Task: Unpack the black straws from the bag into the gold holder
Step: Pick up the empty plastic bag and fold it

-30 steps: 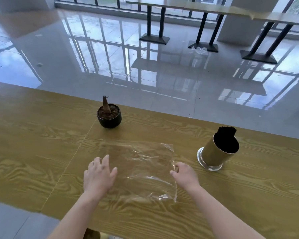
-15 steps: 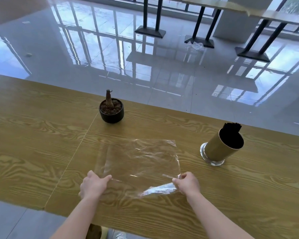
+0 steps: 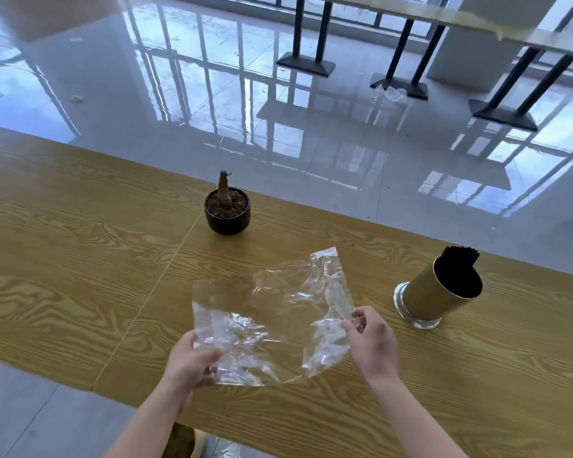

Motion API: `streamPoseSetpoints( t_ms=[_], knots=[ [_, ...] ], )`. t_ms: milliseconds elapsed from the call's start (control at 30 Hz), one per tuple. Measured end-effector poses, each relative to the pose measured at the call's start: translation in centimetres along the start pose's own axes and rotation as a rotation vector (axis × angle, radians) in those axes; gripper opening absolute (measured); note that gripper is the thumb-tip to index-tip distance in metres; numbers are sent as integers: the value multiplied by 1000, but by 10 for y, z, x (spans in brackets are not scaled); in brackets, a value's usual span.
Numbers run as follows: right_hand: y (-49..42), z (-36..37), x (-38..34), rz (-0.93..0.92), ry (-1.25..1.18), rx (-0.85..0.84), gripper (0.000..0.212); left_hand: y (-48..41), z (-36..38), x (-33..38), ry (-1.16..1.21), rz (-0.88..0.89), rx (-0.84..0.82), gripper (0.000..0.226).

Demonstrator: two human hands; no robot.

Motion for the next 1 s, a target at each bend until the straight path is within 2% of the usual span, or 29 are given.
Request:
streamPoseSetpoints(
  t_ms=[133, 233, 333, 400, 433, 500, 600, 667, 733, 800, 833, 933, 1000],
  knots=[
    [18, -3, -52, -240, 14, 61, 33, 13, 18, 4, 2, 96, -4, 52],
    [47, 12, -102, -484, 30, 65, 31, 17, 30, 0, 55, 95, 5, 51],
    [76, 49, -130, -598, 7, -110, 37, 19, 37, -8, 173, 65, -21, 42],
    [91, 81, -132, -636, 94, -238, 46, 22, 43, -11, 325, 33, -95, 29],
    [97, 97, -132, -643, 146, -304, 48, 23, 43, -14, 378, 4, -128, 36],
    [104, 121, -127, -623, 198, -444, 47, 23, 41, -18, 389, -45, -129, 53],
    [110, 138, -126, -613, 147, -564, 38, 19, 29, -20, 293, -14, -14, 41],
    [108, 134, -123, -573, 41, -549, 33, 15, 24, -18, 271, 4, 37, 26],
    [94, 120, -112, -485, -44, -415, 30, 12, 22, -19, 295, -7, 52, 23],
    [74, 106, -91, -322, -45, -264, 31, 10, 21, -21, 353, -43, 39, 25],
    [64, 103, -77, -200, -17, -243, 34, 9, 20, -23, 385, -65, 30, 26],
    [48, 114, -41, 174, -15, -391, 48, 7, 17, -28, 437, -112, -1, 25],
    [47, 122, -40, 303, -181, -471, 32, 5, 14, -28, 422, -119, 3, 23]
  ],
)
Point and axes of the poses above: each hand's wrist, its own y-axis away from the middle knuckle, its own z-axis out of the palm, x = y × z, the point moved 9 cm from there along -y, towards the middle knuckle, and after that the axes turned 2 degrees about y, right-handed, at the moved point
